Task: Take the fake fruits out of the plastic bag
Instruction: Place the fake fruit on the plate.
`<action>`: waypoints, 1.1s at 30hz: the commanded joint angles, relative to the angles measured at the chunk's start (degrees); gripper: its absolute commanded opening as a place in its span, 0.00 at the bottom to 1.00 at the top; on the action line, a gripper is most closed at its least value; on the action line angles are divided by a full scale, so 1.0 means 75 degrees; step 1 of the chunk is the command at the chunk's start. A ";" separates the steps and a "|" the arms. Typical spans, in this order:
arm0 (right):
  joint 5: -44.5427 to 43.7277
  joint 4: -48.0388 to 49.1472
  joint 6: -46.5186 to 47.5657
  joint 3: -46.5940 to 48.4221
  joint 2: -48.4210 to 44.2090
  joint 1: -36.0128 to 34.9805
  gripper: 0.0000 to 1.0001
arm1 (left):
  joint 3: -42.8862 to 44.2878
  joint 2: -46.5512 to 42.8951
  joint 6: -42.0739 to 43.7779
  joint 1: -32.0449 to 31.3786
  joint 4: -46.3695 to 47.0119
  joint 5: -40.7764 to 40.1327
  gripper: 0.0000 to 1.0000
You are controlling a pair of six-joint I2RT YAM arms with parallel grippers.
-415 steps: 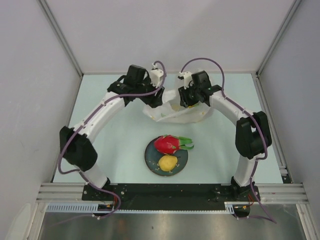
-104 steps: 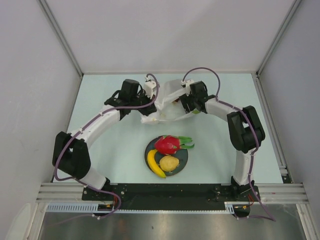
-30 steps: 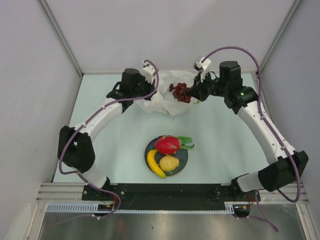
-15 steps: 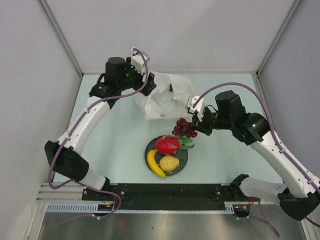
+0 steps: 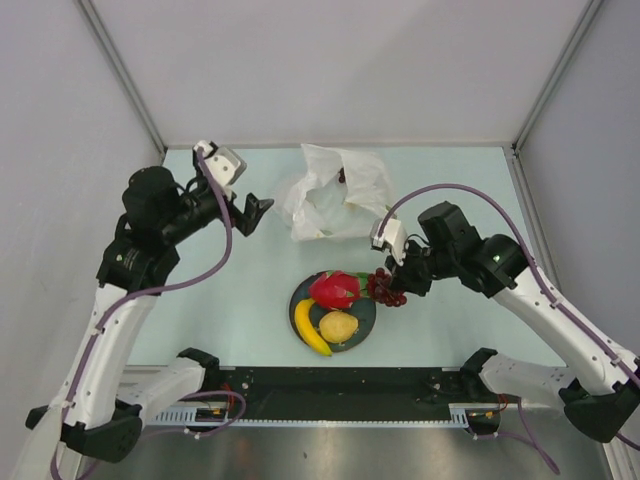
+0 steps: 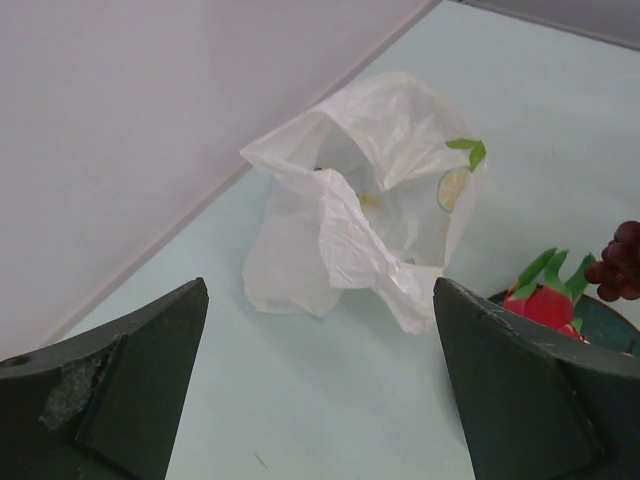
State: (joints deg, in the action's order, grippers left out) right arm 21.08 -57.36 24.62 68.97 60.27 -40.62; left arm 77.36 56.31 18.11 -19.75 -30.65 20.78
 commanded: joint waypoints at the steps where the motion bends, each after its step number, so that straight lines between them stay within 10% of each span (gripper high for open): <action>1: 0.0013 0.0605 -0.0259 -0.0055 0.0132 -0.0045 0.00 | -0.0459 -0.0137 -0.0175 0.0626 -0.0190 0.0533 1.00; 33: 0.0412 0.1309 -0.2473 -0.0231 0.1784 -0.1053 0.00 | -0.0635 -0.0512 -0.1149 0.2258 0.0396 0.2070 1.00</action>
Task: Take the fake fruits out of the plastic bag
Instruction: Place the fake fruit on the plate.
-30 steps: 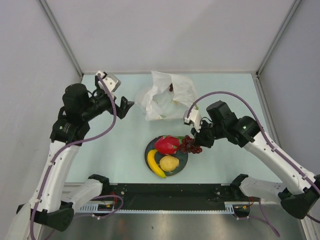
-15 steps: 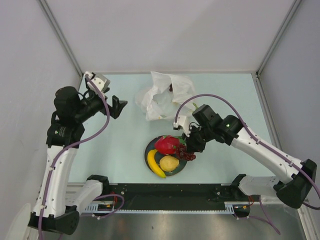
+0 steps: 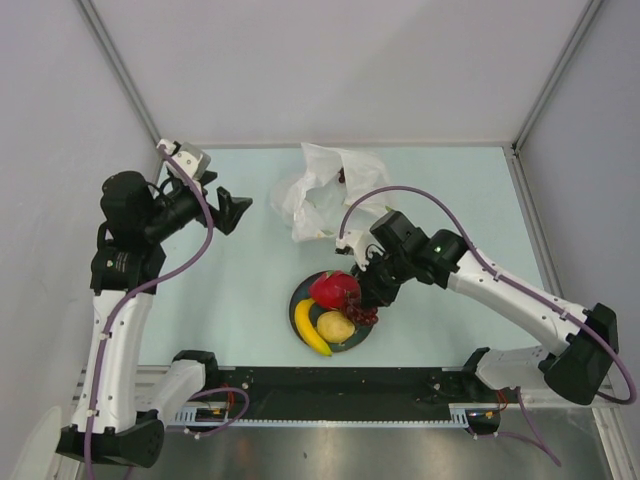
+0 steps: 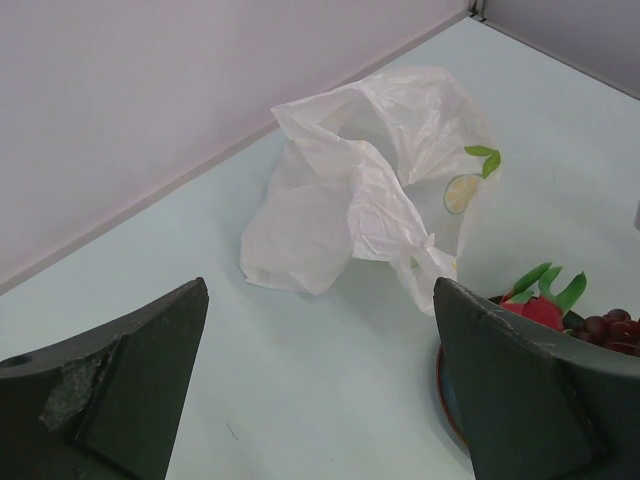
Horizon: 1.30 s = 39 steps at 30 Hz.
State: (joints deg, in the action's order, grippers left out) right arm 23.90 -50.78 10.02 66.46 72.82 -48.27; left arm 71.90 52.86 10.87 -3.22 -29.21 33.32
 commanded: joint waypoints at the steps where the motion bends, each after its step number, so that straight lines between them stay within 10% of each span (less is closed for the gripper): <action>1: 0.0013 0.0431 -0.0586 0.0104 0.0158 -0.0033 0.00 | 0.0070 -0.0075 -0.0173 0.0066 0.0215 0.0409 1.00; 39: 0.0200 0.1064 -0.2660 0.1053 0.2185 -0.0419 0.06 | -0.0141 0.0253 -0.0348 0.0066 0.0239 0.0877 1.00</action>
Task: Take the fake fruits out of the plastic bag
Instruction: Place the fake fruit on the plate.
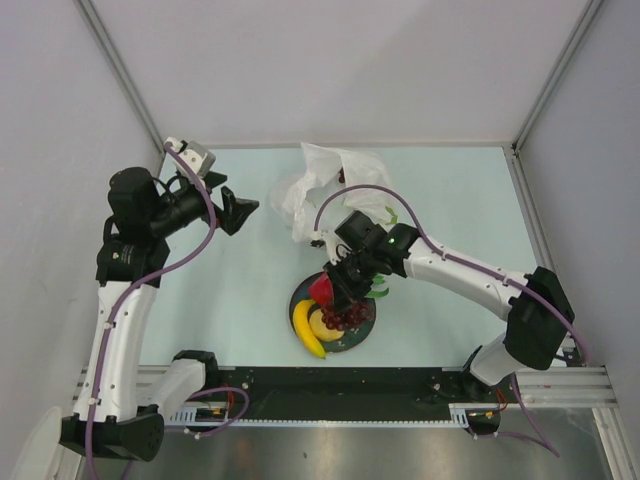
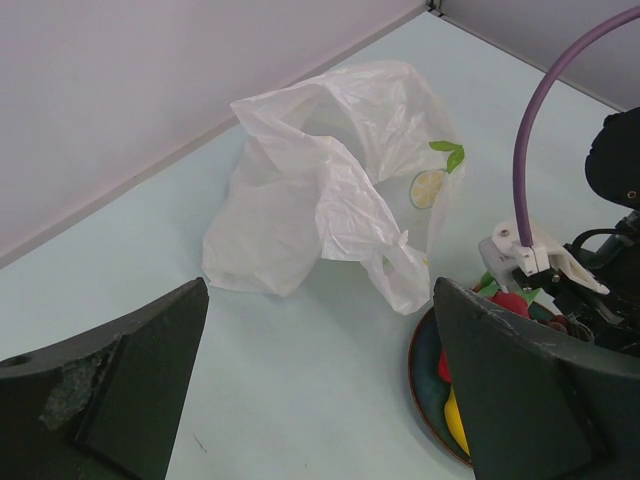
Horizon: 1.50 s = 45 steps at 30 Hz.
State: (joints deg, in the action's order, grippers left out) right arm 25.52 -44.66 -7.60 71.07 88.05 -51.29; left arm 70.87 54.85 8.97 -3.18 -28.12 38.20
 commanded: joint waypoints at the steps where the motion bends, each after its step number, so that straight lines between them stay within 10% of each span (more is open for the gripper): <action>1: -0.0027 0.0248 -0.0335 0.0462 0.0166 -0.0017 0.07 | 0.0019 -0.0001 -0.0095 0.0061 0.0081 0.0228 1.00; 7: -0.0203 0.0131 -0.0265 0.0474 0.0213 -0.0017 0.19 | 0.0089 0.0116 -0.0141 0.0049 0.0140 0.0333 1.00; 10: -0.0215 0.0119 -0.0206 0.0474 0.0178 0.0006 0.00 | 0.0160 0.0198 -0.0177 0.0049 0.0175 0.0403 1.00; 45: -0.3085 0.2275 0.2559 -0.2374 -0.1685 -0.0955 0.00 | 0.0078 0.0116 -0.0364 -0.0056 0.0198 0.0567 1.00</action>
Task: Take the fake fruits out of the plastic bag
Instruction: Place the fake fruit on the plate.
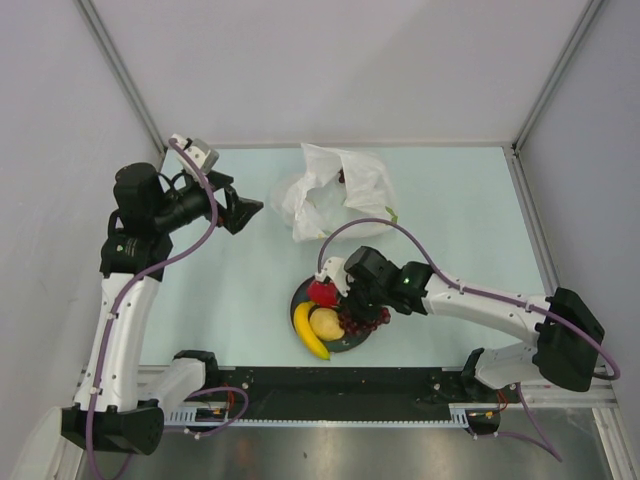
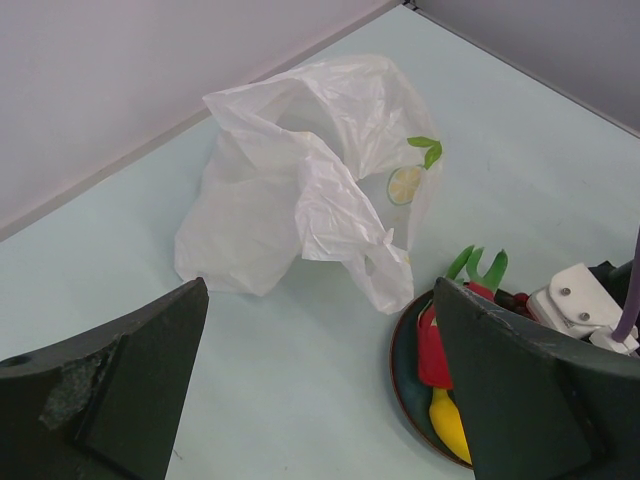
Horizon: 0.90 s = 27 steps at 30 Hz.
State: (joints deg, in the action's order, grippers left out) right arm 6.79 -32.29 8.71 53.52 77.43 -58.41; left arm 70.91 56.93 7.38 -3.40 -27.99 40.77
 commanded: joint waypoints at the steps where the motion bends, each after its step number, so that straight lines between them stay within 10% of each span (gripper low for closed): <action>1: -0.0658 0.0684 0.0397 -0.0022 -0.0431 -0.0005 0.00 | 0.0072 -0.0172 -0.0152 -0.0027 0.0169 0.0247 0.99; 17: 0.0782 0.0111 0.0081 0.0036 -0.0421 -0.0063 0.01 | -0.0010 -0.0278 -0.0245 -0.0039 0.0240 0.0306 1.00; 21: 0.0935 0.0006 0.0034 0.0188 -0.0503 -0.0075 0.34 | -0.0057 -0.0336 -0.0304 -0.0027 0.0286 0.0306 1.00; 27: 0.0959 -0.0451 -0.0165 0.0773 -0.0644 -0.0075 0.49 | -0.0139 -0.0336 -0.0327 -0.0027 0.0322 0.0329 1.00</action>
State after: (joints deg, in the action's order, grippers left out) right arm 12.86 -33.58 8.58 54.04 74.76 -58.67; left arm 70.74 55.29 5.98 -3.42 -27.86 41.34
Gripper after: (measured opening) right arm 0.479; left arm 0.996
